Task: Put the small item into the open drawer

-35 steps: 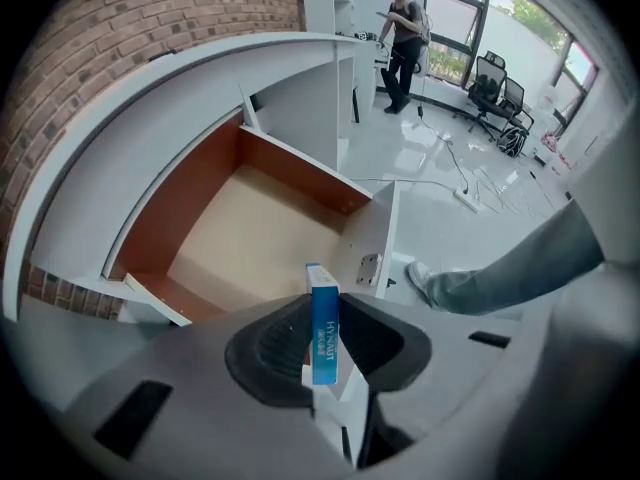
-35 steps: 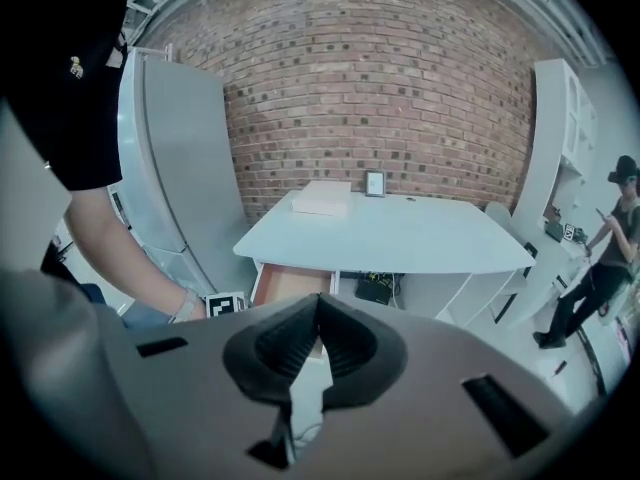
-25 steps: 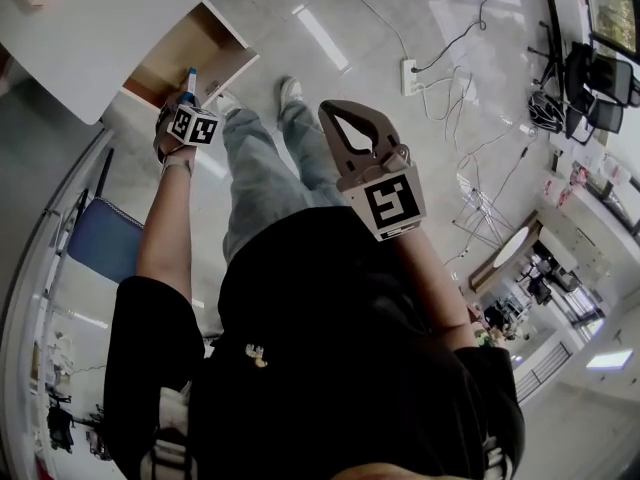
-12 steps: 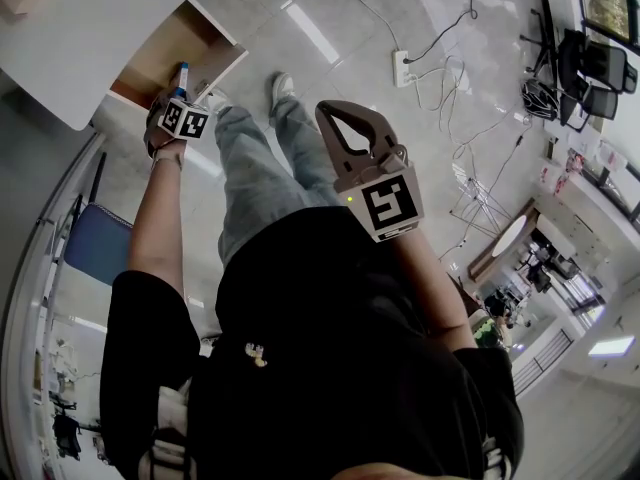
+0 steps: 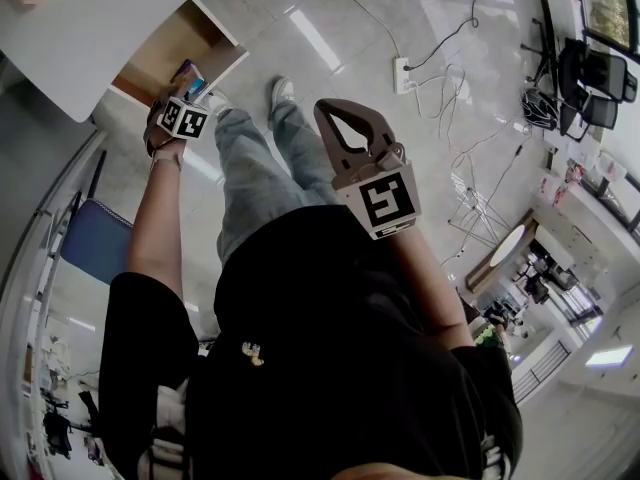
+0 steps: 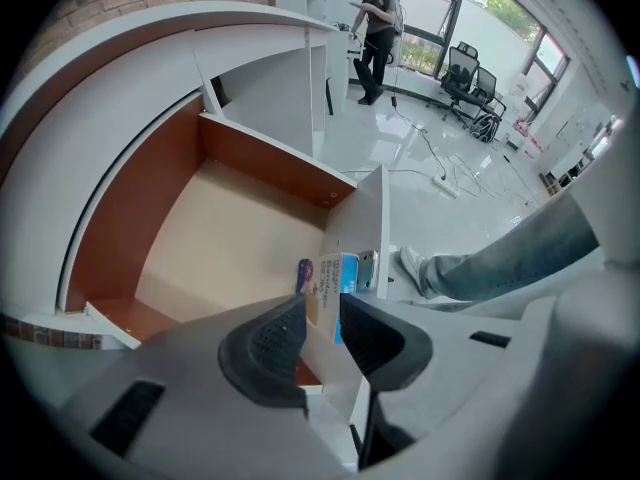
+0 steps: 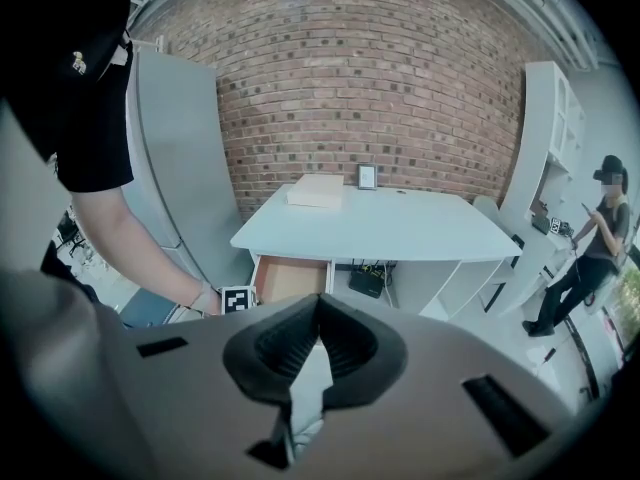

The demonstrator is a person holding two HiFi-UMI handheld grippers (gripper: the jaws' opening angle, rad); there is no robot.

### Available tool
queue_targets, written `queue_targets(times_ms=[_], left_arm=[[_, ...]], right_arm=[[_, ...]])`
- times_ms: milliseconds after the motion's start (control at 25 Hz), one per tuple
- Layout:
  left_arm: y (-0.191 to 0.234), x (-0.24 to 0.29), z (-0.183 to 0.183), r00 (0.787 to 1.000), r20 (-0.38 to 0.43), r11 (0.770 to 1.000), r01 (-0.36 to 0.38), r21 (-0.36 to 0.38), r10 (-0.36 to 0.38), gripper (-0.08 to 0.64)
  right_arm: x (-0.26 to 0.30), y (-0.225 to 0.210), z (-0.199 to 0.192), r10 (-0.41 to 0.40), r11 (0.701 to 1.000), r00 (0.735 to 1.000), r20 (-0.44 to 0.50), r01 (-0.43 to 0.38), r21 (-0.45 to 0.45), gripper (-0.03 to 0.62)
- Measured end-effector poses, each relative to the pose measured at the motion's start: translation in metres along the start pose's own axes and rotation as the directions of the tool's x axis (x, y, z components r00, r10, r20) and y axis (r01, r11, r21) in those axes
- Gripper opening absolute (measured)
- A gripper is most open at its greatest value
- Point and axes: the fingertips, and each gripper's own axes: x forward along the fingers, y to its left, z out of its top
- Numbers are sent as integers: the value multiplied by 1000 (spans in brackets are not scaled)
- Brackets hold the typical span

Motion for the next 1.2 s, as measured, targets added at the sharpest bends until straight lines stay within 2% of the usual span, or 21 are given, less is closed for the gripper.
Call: queue_targets(times_ms=[120,360,600,640,680,800,920,1000,1200], left_arm=[[0,-15,4,1000,14,1000,-9,-13,9,92],[6,-50,11,996,35,997,-78,-12,78,89],[7,-107,37,984,134,989,-106,-101,119,84],[7,-118,41,981,149,987,-109,-116,126,74],[6,-130,46,977,166,985,-112,-129,133,19],[3,-166,59,963,229,980,-105,-169,143,3],[1,-204,72,940,298,970,-97,-224,163,3],[1,-234,83,918,346,958,-102,-267,194,2],[1,-318,105,831,465,917,-124,-379,305,3]], right_arm=[[-4,-1,5,11,1000,1000,24,-11,-13,11],[-13,-3,17,37,998,997,70,-34,-48,11],[-22,-7,29,69,995,990,120,-59,-78,11],[-24,-7,32,77,994,989,130,-67,-81,11],[-27,-7,34,84,994,987,139,-73,-85,11],[-33,-7,45,102,990,981,165,-85,-109,11],[-38,-6,56,123,987,973,197,-99,-127,11],[-42,-7,63,141,985,965,221,-113,-133,11],[-54,-4,78,204,973,938,279,-163,-162,11]])
